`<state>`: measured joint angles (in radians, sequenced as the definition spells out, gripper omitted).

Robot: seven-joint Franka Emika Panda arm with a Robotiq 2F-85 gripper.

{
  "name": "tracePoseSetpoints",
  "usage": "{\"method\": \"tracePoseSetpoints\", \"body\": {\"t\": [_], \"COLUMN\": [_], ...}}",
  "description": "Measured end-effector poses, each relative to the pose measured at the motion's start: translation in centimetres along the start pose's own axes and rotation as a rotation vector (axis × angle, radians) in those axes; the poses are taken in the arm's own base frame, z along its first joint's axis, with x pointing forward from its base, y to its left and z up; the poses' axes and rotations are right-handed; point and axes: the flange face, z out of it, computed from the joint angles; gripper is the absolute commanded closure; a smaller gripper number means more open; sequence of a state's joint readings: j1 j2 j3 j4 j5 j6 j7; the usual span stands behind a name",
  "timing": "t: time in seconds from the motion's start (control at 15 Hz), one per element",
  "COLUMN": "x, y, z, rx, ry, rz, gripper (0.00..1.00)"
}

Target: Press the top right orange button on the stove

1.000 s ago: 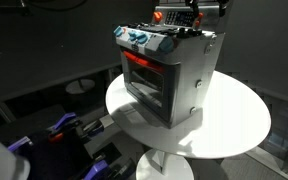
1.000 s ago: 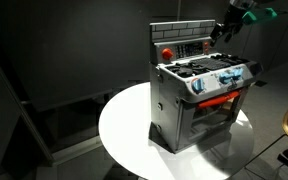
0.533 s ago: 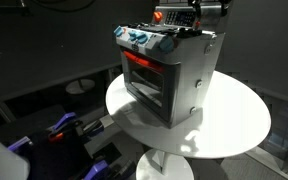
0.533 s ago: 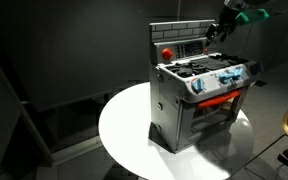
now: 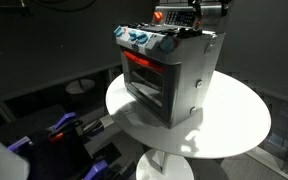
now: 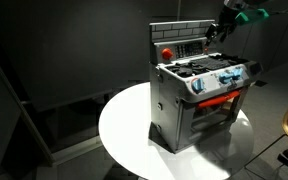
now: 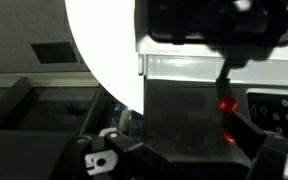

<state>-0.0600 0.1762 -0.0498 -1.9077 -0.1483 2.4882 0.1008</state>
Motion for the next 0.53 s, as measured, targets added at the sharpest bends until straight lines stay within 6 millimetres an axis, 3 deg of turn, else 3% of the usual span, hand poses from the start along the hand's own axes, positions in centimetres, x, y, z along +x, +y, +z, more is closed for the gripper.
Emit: {"method": "tracePoseSetpoints", "body": {"t": [0.27,0.53], "x": [-0.3,-1.3], "y": [0.5,1.5], "z": [-1.4,-4.6], "rx": [0.007,0.000], "ry": [-0.040,-0.121], "rz": [0.005,-0.015], "gripper": [0.00,0.00]}}
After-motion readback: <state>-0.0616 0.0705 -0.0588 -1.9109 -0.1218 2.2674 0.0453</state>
